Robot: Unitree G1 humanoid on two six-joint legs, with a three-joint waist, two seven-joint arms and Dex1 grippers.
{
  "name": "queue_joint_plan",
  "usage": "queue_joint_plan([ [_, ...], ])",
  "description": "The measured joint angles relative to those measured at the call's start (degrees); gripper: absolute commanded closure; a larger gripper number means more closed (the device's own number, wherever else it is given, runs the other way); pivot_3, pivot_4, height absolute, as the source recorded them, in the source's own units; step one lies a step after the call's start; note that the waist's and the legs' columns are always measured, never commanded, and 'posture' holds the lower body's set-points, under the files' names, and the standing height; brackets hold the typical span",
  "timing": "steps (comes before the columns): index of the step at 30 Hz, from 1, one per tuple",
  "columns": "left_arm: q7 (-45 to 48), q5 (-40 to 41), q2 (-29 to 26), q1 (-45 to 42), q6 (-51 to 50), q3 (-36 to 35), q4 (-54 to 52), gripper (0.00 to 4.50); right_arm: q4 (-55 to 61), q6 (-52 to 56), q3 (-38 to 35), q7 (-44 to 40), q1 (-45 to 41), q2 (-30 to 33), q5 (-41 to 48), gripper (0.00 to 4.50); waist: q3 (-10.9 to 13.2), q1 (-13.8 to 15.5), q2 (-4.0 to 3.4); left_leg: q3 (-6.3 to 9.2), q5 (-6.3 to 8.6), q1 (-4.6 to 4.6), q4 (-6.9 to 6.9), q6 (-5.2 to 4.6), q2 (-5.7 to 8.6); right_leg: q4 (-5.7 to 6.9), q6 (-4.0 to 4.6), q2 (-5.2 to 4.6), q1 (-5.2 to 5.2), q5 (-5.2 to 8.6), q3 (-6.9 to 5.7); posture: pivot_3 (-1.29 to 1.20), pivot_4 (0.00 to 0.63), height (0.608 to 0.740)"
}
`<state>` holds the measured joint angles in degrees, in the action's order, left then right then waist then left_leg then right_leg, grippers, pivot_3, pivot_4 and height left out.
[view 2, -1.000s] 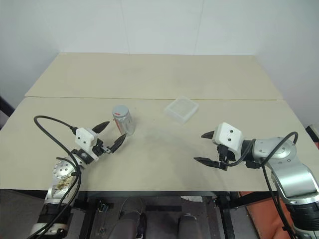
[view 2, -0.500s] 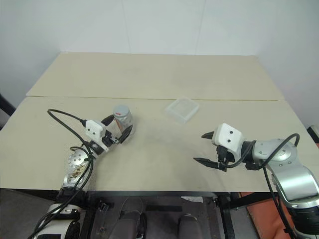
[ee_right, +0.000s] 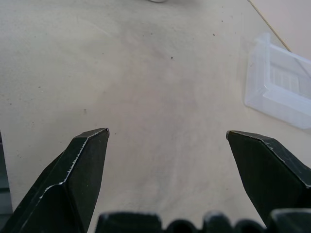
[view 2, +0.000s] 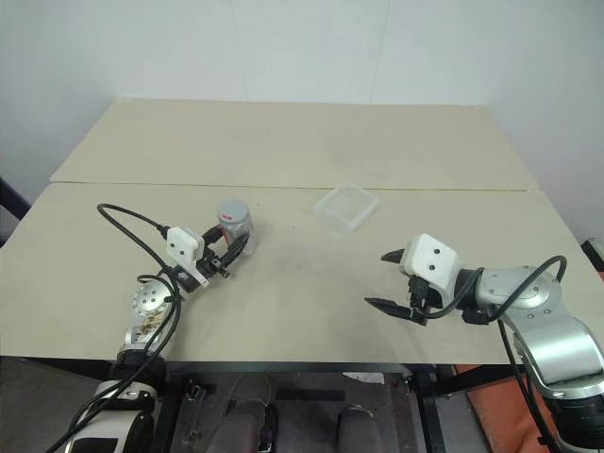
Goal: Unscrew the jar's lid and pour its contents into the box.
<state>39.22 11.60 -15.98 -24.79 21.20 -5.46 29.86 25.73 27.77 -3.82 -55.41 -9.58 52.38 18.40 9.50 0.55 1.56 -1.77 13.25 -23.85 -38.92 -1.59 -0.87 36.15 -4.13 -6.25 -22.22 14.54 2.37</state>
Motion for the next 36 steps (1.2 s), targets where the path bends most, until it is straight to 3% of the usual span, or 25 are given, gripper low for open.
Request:
queue_joint_plan([
  [8, 0.7, 0.0, 0.2, -1.2, -0.4, 0.4, 1.1, 2.61, 1.9, 1.2, 0.7, 1.7, -1.4, -1.5, 1.0, 0.0, 0.0, 0.1, 0.0, 0.02, -0.01, 0.01, -0.04, 0.0, 0.01, 0.0, -0.04, 0.0, 0.04, -0.02, 0.0, 0.0, 0.15, 0.74],
  [11, 1.9, 0.6, 1.1, -0.6, -2.7, 1.5, -1.5, 2.61, 3.3, 4.5, 2.1, 4.8, -4.3, -6.0, 2.7, 0.0, 0.0, 0.0, 0.01, 0.03, -0.01, -0.01, -0.04, 0.0, 0.01, 0.01, -0.04, 0.0, 0.02, -0.02, 0.0, 0.0, 0.15, 0.74],
  [17, 2.6, 1.7, 3.3, -0.5, -6.0, 4.4, -6.2, 2.61, 5.1, 11.8, 6.0, 19.5, -11.7, -25.0, 5.2, 0.0, 0.0, -0.5, 0.03, 0.07, -0.02, -0.05, 0.0, 0.02, -0.01, 0.04, -0.03, 0.05, -0.06, -0.02, 0.0, 0.0, 0.15, 0.74],
  [23, 0.4, -0.4, 4.5, -2.3, -7.2, 5.4, -4.8, 2.61, 2.0, 11.9, 10.3, 30.3, -14.9, -37.3, 3.0, 0.0, 0.0, -0.5, 0.03, 0.09, -0.03, -0.11, -0.04, 0.02, 0.03, 0.07, -0.04, 0.05, -0.09, -0.03, -0.04, 0.0, 0.15, 0.74],
  [29, 0.9, -1.0, 5.4, -4.1, -7.4, 7.0, -4.1, 2.61, -7.2, 11.0, 12.7, 34.2, -20.1, -43.1, 0.0, 0.0, 0.0, -0.9, 0.01, 0.09, -0.03, -0.18, 0.02, 0.02, 0.03, 0.04, -0.04, 0.05, -0.17, -0.02, -0.07, 0.0, 0.15, 0.74],
  [36, 1.4, -1.3, 5.3, -5.0, -7.4, 7.7, -3.7, 2.61, -15.3, 3.6, 14.9, 35.9, -23.2, -45.1, -6.2, 0.0, 0.0, -1.2, 0.01, 0.1, -0.04, -0.35, 0.02, 0.03, 0.03, 0.05, -0.04, 0.06, -0.35, -0.03, -0.08, 0.0, 0.15, 0.74],
])
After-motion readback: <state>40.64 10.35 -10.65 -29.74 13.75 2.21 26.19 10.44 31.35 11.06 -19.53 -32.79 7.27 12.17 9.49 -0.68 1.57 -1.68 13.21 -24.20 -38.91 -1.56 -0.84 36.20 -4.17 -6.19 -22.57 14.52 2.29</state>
